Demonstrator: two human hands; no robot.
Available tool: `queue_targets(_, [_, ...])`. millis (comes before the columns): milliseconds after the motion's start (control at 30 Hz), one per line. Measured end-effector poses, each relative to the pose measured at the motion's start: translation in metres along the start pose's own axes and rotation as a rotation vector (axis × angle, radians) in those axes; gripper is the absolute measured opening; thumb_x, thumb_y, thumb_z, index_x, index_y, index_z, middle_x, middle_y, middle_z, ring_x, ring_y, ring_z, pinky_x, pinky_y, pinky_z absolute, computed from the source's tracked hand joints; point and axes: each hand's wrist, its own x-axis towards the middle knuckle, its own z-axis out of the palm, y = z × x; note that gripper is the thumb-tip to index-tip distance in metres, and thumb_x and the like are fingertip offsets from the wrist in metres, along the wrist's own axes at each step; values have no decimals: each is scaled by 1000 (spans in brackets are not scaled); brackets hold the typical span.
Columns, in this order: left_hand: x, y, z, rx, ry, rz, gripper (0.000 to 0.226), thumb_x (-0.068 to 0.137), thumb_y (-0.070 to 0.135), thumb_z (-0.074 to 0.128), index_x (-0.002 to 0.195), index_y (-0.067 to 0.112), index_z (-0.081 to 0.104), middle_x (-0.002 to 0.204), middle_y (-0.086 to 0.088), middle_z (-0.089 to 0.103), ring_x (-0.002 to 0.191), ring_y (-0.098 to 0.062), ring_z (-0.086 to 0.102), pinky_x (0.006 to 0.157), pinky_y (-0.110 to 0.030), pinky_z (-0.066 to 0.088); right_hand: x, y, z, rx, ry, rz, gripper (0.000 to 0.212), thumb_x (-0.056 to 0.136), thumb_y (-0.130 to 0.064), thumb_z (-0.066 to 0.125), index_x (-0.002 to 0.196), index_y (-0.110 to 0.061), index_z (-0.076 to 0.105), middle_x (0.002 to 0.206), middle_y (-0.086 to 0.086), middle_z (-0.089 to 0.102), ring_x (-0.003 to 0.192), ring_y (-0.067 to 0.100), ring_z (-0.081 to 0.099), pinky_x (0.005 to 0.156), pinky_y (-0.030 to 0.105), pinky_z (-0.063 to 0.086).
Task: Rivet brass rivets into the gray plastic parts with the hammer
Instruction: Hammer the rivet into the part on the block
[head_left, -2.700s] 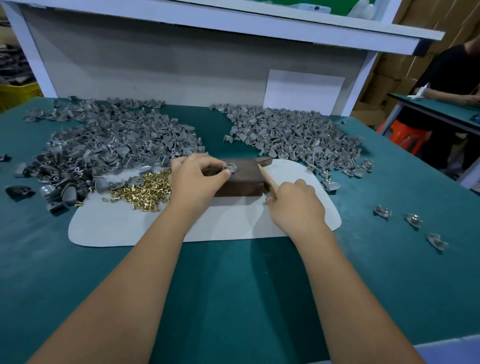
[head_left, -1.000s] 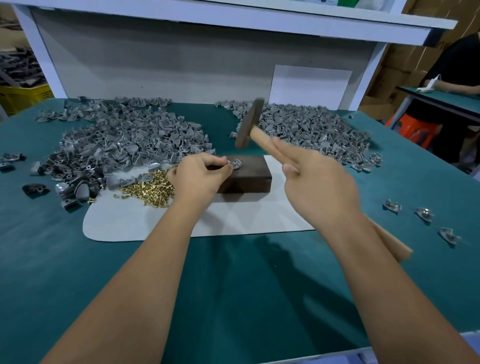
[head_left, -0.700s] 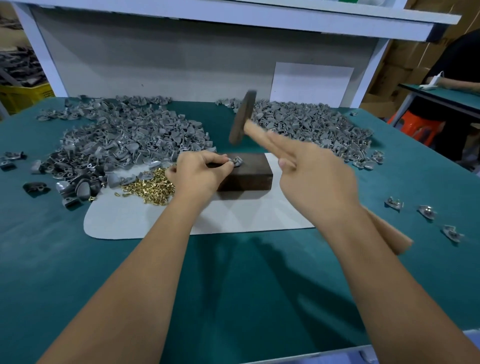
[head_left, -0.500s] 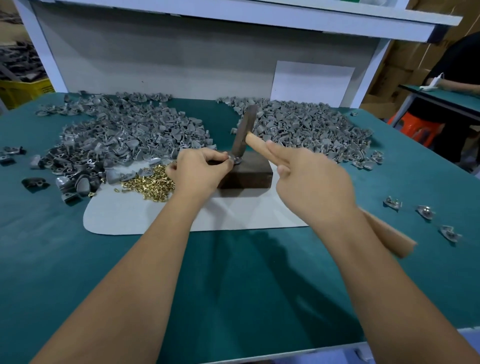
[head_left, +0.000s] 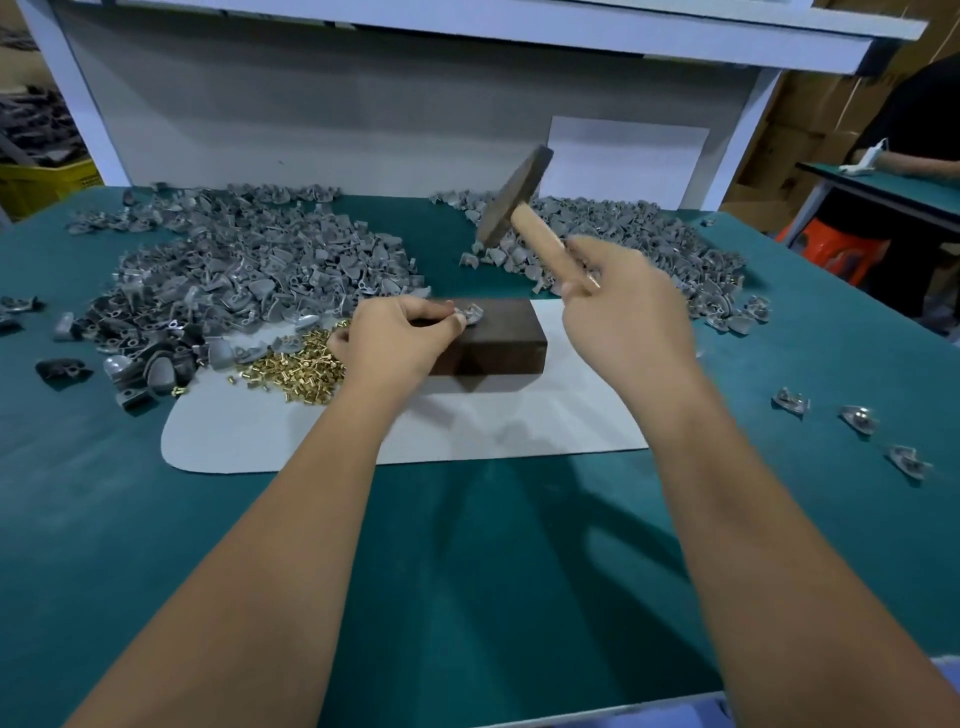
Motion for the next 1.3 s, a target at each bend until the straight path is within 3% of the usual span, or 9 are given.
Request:
queue_targets(133, [2,-1,-3,-148,-89,-12,31,83,35,76,55,46,67,82,33,65,110,-13,60,110,-50,34,13,16,23,-2,-14,235,18,95,-27,47,96,-13,58,83,6,61,76,31,59,51,28,30])
queue_targets(233, [3,1,-5,-160,-111,0,20,86,33,73,68,42,72,93,25,69,113,-13,60,109,-50,37,8,34,34,-107,-102,302,18,95,-28,48,94,-13,57,79,6,55,77,31,53,52,29,27])
queue_targets(433, [2,3,-8,-280,-138,43,8,89,24,71,91,25,79,101,4,73,98,-12,62,93,-32,41,1,42,40,-213,-93,238,20,91,-25,48,95,-14,65,84,9,59,75,31,50,62,30,38])
queue_targets(567, [3,5,-11,-366,-155,107,22,90,16,70,77,34,75,88,15,72,92,8,62,94,-26,44,-4,36,41,-348,-44,139,35,94,-32,43,96,-8,68,108,15,57,95,34,47,71,33,34])
queue_targets(633, [4,5,-12,-379,-151,122,24,89,17,71,76,37,75,83,25,71,108,7,58,105,-31,40,-5,34,38,-389,-8,89,41,95,-36,41,97,-7,70,107,16,59,104,35,46,77,35,35])
queue_targets(733, [5,5,-13,-406,-134,150,27,88,18,72,72,40,76,93,18,73,127,-17,55,112,-46,38,-5,28,37,-179,128,-12,30,94,-29,46,108,-15,69,104,9,62,101,27,48,76,32,34])
queue_targets(900, [1,11,-9,-386,-150,252,18,87,19,74,81,36,76,97,12,74,131,-11,48,114,-40,35,-11,2,44,648,-67,-76,27,91,-25,60,118,-28,64,87,-12,63,82,5,58,79,22,48])
queue_targets(1167, [-6,16,-1,-196,-178,309,17,89,27,70,99,41,71,127,2,62,134,-5,42,116,-37,32,10,27,33,539,40,36,16,83,-16,69,73,-29,70,67,-17,64,67,1,59,65,24,48])
queue_targets(1300, [-3,13,-2,-205,-128,289,20,92,26,66,91,45,71,126,5,61,128,-4,47,96,-15,34,37,65,5,376,163,223,12,81,-25,71,71,-33,70,72,-20,66,65,-1,55,61,26,48])
